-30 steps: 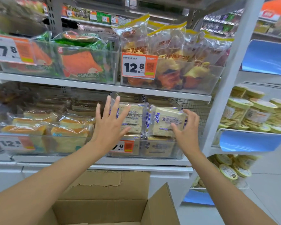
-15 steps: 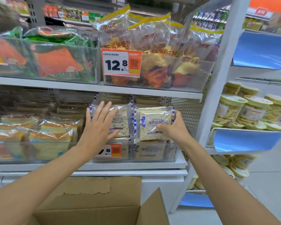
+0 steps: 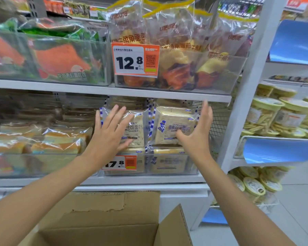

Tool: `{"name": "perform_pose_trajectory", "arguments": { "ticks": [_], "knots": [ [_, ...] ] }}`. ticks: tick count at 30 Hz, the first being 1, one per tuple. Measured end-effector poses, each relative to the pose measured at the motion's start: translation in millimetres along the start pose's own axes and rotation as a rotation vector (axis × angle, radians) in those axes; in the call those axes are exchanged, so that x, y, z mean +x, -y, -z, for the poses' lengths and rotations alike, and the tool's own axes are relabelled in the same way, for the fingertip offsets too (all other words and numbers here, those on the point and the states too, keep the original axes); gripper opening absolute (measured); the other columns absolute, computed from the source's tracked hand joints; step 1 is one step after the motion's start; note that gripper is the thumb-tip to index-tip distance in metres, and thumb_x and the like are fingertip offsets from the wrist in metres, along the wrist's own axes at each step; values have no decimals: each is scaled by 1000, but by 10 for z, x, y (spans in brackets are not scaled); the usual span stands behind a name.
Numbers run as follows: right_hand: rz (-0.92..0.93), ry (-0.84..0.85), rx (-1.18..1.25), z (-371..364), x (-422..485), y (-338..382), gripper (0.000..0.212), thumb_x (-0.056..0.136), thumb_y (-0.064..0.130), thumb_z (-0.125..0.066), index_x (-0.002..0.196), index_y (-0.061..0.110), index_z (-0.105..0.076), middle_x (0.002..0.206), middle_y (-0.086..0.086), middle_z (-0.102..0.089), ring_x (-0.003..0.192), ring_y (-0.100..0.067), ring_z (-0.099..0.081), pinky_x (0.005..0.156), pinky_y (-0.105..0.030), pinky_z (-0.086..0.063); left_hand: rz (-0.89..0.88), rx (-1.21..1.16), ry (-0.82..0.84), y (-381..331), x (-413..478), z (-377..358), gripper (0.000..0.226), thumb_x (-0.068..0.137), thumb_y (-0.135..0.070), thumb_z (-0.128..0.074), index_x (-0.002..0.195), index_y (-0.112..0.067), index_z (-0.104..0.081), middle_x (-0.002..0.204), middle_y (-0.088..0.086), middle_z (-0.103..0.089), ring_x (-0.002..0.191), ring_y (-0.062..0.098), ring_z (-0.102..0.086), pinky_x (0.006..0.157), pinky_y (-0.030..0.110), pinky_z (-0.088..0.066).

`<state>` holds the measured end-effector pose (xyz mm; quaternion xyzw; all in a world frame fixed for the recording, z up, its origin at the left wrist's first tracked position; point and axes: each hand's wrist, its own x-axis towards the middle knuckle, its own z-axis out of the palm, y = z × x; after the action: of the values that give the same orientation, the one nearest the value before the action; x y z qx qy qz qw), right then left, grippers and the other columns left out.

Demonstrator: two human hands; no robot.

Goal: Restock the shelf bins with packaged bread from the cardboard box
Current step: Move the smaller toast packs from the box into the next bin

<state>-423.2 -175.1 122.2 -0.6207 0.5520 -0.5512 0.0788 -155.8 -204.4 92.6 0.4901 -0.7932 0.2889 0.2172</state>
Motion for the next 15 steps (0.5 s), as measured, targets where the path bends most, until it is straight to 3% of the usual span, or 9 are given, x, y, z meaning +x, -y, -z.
{"name": "perform_pose_trajectory", "arguments": {
  "ticks": [2,4,8,12,15],
  "knots": [
    [273,-69,-301,-88,-28,-34,85,74,7,-61,149,31,-31,160,-12,-7,149,-24,-6,118,-49,-17,8,47,-2,-18,-20,13,72,93,-57,-33,152,-17,-27,159,16,-25,149,31,-16,113,69,-13],
    [372,3,-456,-161,-63,-107,70,73,19,-59,141,26,-47,156,-15,-21,147,-31,-13,117,-60,-13,5,71,-8,-22,-33,14,72,93,-57,-33,153,-17,-25,160,16,-23,150,32,-14,114,68,-10],
    [312,185,-599,-110,36,-61,79,69,64,-53,137,24,-40,153,-10,-25,148,-29,-9,118,-59,1,-14,32,12,8,-30,19,73,94,-57,-30,154,-17,-20,161,16,-20,150,30,-12,116,64,-11],
    [338,360,-789,-93,270,77,104,72,69,-55,153,22,-10,155,-8,-19,145,-35,-12,114,-66,-4,-21,25,34,21,-5,22,73,93,-58,-28,154,-18,-19,160,16,-22,150,30,-14,116,64,-13],
    [316,435,-777,-76,353,145,108,68,71,-59,153,22,-12,146,-5,-26,139,-34,-19,112,-66,-10,-23,42,28,29,-9,22,73,93,-57,-30,154,-18,-21,159,15,-26,149,30,-18,116,64,-13]
  ]
}}
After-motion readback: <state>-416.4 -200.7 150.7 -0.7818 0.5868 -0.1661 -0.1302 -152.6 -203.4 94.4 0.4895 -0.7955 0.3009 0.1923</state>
